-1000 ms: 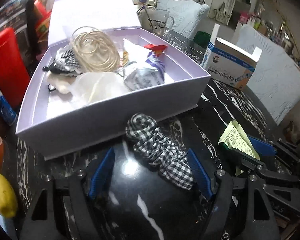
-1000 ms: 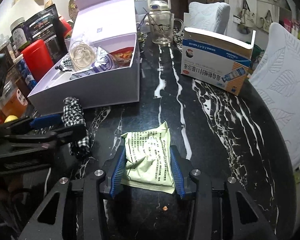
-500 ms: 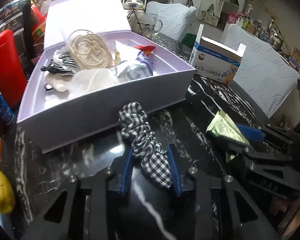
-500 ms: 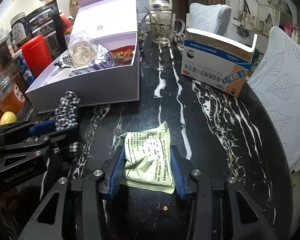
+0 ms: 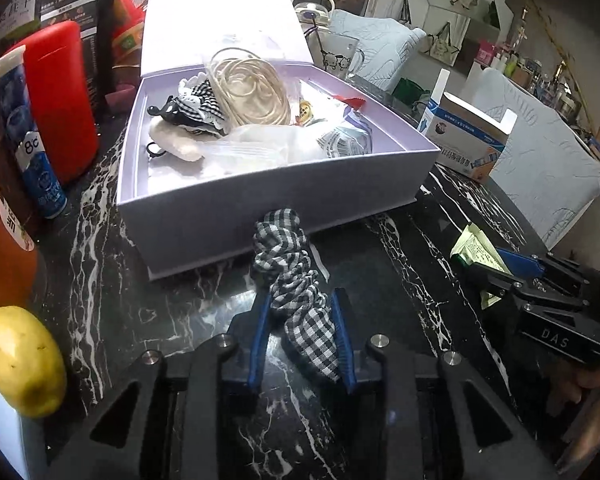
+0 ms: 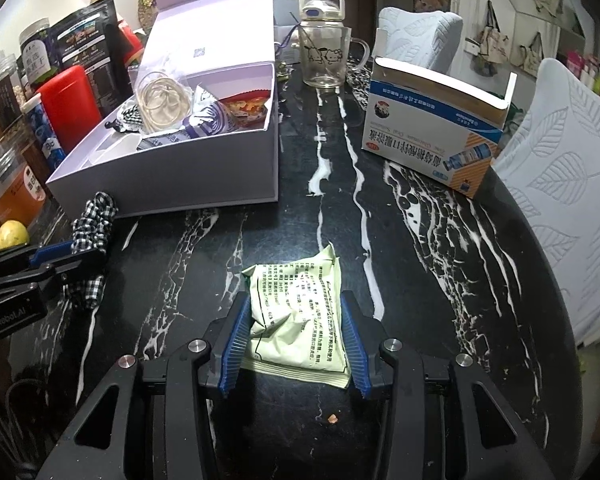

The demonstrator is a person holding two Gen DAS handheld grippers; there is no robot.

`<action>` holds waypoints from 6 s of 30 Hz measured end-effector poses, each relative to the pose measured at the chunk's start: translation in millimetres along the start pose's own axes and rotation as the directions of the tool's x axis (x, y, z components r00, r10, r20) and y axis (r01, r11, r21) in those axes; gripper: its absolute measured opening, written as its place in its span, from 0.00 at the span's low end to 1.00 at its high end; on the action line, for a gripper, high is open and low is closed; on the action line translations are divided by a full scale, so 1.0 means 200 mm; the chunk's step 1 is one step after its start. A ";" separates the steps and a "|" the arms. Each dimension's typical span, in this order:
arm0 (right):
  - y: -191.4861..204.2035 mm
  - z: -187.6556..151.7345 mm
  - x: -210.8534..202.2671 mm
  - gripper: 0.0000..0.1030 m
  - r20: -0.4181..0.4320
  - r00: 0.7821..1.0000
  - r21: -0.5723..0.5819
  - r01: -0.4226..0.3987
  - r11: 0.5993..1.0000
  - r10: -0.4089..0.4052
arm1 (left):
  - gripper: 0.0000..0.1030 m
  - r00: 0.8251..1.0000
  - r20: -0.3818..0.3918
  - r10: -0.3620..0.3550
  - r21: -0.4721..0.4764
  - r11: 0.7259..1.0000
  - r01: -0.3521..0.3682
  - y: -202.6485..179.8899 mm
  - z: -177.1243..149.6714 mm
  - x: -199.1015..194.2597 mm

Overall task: Organize soft objects
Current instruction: 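Lift the green packet with the right gripper while the left grasps the gingham scrunchie, then carry the green packet and gingham scrunchie up over the lavender box with both grippers, then lower the scrunchie and green packet into the box and open both grippers, then raise both open grippers out of the lavender box and pull back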

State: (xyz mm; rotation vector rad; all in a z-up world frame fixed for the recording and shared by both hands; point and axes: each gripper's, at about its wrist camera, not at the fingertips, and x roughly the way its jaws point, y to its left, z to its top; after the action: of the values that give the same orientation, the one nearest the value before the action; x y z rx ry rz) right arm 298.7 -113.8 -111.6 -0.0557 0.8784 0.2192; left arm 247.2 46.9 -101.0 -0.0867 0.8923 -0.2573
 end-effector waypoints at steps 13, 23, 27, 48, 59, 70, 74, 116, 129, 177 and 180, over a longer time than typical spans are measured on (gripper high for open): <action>-0.01 0.00 0.00 0.42 0.003 1.000 0.019 -0.005 1.000 0.005 | 0.28 1.000 0.004 0.001 -0.011 1.000 -0.001 0.01 -0.01 -0.01; 0.04 -0.04 -0.07 0.40 -0.006 0.998 0.017 -0.064 0.998 0.064 | 0.23 0.998 0.065 0.001 0.034 0.999 -0.003 -0.07 -0.01 -0.10; 0.06 -0.05 -0.13 0.40 0.010 0.997 0.010 -0.077 0.997 0.077 | 0.23 0.996 0.091 -0.006 0.055 0.998 0.001 -0.12 0.00 -0.16; 0.16 0.28 -0.44 0.40 0.138 0.953 -0.135 -0.253 0.958 0.271 | 0.23 0.956 0.294 0.004 0.030 0.999 -0.014 -0.18 0.30 -0.55; 0.17 0.62 -0.63 0.40 0.297 0.908 -0.167 -0.255 0.952 0.295 | 0.23 0.911 0.411 -0.014 0.061 0.998 -0.013 -0.20 0.60 -0.68; 0.16 0.89 -0.57 0.40 0.354 0.878 -0.155 -0.284 0.946 0.322 | 0.23 0.904 0.426 0.045 0.046 0.996 -0.071 -0.12 0.80 -0.58; 0.18 0.96 -0.51 0.40 0.354 0.881 -0.144 -0.280 0.949 0.313 | 0.23 0.909 0.410 0.076 0.037 0.994 -0.100 -0.06 0.82 -0.51; 0.17 0.98 0.24 0.41 0.013 0.959 -0.079 -0.280 0.957 0.282 | 0.23 0.975 0.092 0.203 0.071 0.975 -0.210 0.06 0.81 0.15; 0.21 0.95 0.35 0.41 -0.039 0.970 -0.097 -0.244 0.965 0.241 | 0.23 0.978 -0.025 0.209 0.037 0.977 -0.208 0.14 0.79 0.32; 0.14 0.97 0.22 0.63 -0.011 0.973 -0.098 -0.229 0.968 0.229 | 0.89 0.947 0.086 0.308 -0.030 0.951 -0.307 0.12 0.85 0.06; 0.14 0.98 0.19 0.63 0.002 0.974 -0.104 -0.225 0.969 0.226 | 0.89 0.945 0.094 0.312 -0.024 0.950 -0.311 0.12 0.86 0.03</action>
State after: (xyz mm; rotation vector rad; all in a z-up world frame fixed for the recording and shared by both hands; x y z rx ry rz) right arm 464.0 -52.5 -14.4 -0.0504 0.8591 0.4778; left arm 389.2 62.6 -2.6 0.0342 0.7979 0.0469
